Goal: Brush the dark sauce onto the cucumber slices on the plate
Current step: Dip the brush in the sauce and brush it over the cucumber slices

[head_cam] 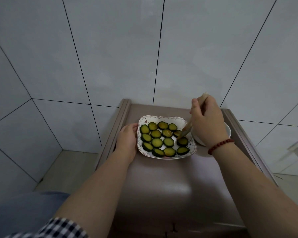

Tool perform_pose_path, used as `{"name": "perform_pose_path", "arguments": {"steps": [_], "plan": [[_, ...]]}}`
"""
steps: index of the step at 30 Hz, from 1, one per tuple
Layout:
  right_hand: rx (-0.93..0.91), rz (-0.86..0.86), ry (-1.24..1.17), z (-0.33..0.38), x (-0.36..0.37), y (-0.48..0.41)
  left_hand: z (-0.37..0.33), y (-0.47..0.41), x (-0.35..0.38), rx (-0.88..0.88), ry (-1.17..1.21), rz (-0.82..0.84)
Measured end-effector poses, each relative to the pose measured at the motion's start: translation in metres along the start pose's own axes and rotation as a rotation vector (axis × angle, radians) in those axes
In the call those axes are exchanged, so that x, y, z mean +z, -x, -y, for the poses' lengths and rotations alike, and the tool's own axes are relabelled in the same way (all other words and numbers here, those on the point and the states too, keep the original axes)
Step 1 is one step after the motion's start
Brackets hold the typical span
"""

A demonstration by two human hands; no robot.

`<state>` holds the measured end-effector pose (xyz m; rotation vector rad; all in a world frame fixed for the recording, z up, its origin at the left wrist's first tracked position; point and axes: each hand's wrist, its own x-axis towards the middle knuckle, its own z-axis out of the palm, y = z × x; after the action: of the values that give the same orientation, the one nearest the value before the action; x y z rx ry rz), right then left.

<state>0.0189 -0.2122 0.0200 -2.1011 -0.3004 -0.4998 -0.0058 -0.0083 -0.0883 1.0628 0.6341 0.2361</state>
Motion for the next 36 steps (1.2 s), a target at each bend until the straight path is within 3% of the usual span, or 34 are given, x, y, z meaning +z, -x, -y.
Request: {"name": "perform_pose_path", "arguments": {"steps": [12, 18, 22, 28, 36], "plan": [[-0.099, 0.136, 0.027, -0.005, -0.006, -0.006, 0.003, -0.006, -0.001, -0.015, -0.013, 0.011], [-0.157, -0.222, -0.189, 0.006, -0.032, -0.018, 0.002, -0.003, 0.0, 0.009, -0.024, 0.044], [-0.152, -0.372, -0.153, 0.004, -0.056, -0.04, 0.003, -0.005, 0.001, -0.01, -0.021, 0.046], [-0.006, -0.166, 0.162, -0.032, -0.059, -0.051, 0.005, -0.009, 0.001, -0.004, -0.04, 0.075], [0.048, -0.07, 0.25, -0.053, -0.044, -0.04, 0.007, -0.009, -0.001, 0.054, -0.074, 0.088]]}}
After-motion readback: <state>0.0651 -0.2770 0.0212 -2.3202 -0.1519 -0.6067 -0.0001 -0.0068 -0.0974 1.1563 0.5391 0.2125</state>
